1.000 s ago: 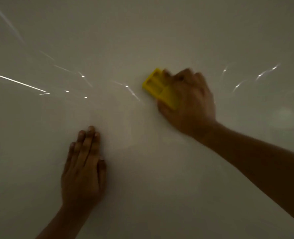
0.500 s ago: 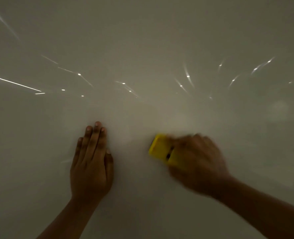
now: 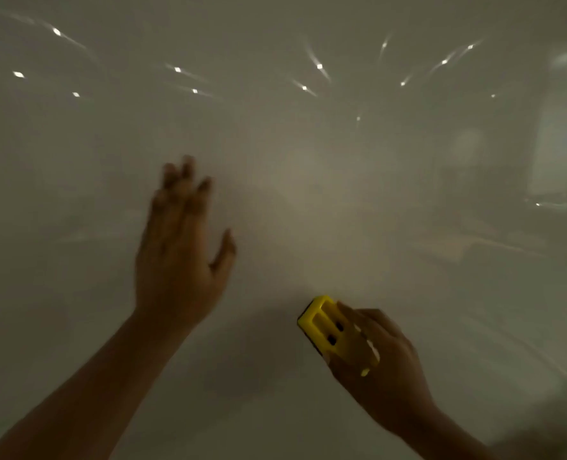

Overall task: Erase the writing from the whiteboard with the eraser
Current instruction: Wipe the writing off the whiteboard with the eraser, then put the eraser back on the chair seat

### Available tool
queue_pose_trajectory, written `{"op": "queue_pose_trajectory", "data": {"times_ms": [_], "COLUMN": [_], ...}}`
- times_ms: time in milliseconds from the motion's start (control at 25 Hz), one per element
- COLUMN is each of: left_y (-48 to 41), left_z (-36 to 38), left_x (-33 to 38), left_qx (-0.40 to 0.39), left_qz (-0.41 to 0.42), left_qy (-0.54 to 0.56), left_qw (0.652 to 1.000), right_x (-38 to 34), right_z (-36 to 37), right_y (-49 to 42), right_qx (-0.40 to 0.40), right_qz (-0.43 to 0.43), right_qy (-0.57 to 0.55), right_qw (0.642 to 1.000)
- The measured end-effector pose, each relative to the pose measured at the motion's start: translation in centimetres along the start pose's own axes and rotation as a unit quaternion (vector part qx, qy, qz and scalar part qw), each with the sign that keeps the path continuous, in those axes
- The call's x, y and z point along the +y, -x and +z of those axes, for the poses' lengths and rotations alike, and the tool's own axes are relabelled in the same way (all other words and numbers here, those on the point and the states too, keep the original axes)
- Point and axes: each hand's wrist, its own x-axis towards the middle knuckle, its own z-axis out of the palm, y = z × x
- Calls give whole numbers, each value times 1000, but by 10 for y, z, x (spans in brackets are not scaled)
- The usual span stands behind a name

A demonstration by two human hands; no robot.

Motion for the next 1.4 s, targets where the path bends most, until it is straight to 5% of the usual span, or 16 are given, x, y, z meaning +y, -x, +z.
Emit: {"op": "queue_pose_trajectory", "data": {"times_ms": [80,160,280,400,520,680,800,1000,1240,1400], "left_y": [37,70,119,149,174,206,234,281,337,370], "left_z": [3,7,28,49,77,127,168,242,313,345], "left_x": [32,62,97,134,180,265,327,447,577,618], "left_qx": [-149,-339,-476,-495,-506,-545,-568,-645,-698,-767], "left_qz": [59,97,137,95,60,54,32,-25,-14,-48], "left_qy": [95,178,217,295,362,414,389,407,384,397], "left_qw": [983,919,841,811,780,727,725,646,604,502], "right_x": [-5,-11,-11,-1,26,76,123,210,306,358], "right_z": [-16,-32,-57,-84,-121,-165,-191,-255,-300,-311], "right_y": [22,45,81,116,161,222,260,316,388,415], "right_qx": [-37,-96,-150,-148,-63,97,172,294,279,255], "right_qz": [26,32,60,125,269,516,575,649,734,787], "right_qy": [-3,7,29,50,44,-84,-70,-13,-19,-50], "right_qw": [999,995,986,980,960,847,797,701,619,560]}}
